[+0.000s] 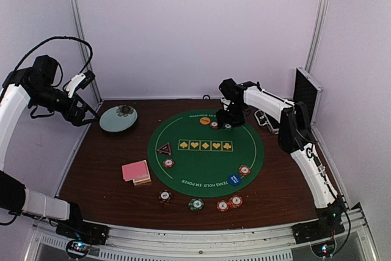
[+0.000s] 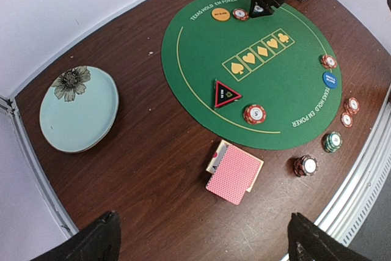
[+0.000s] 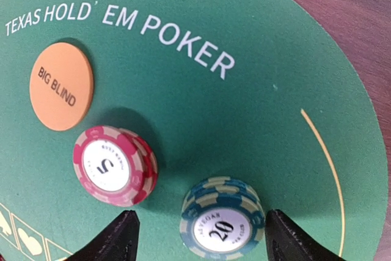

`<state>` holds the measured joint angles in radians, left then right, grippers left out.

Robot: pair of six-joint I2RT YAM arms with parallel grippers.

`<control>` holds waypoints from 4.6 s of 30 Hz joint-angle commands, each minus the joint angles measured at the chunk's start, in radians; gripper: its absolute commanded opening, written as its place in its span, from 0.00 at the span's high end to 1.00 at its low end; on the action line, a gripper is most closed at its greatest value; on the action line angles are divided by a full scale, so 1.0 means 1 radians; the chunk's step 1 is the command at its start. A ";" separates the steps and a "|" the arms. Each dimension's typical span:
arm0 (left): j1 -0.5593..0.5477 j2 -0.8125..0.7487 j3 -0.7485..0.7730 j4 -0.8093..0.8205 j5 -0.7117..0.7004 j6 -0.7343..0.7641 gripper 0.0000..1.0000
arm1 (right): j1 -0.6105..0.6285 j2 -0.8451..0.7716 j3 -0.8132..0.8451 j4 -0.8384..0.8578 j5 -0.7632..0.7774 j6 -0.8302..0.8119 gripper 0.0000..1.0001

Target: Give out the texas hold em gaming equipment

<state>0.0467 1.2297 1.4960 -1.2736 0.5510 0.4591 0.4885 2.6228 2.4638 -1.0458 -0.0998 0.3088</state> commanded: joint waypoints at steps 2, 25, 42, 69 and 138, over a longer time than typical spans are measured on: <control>0.003 -0.005 0.005 0.015 -0.009 0.009 0.02 | 0.019 -0.146 -0.040 -0.013 0.034 -0.023 0.26; 0.002 -0.049 -0.011 0.011 0.002 0.007 0.03 | 0.659 -0.660 -0.764 0.046 -0.013 0.040 0.16; 0.002 -0.054 -0.014 0.006 -0.005 0.010 0.03 | 0.744 -0.494 -0.789 0.079 -0.087 0.062 0.12; 0.002 -0.047 -0.006 0.005 -0.001 0.010 0.02 | 0.736 -0.461 -0.769 0.071 -0.054 0.058 0.46; 0.002 -0.042 0.016 0.006 -0.024 0.016 0.02 | 0.557 -0.169 -0.226 0.005 0.039 -0.003 0.82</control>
<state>0.0467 1.1881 1.4868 -1.2770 0.5289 0.4629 1.0618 2.4042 2.1658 -1.0214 -0.0948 0.3237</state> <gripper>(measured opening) 0.976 0.415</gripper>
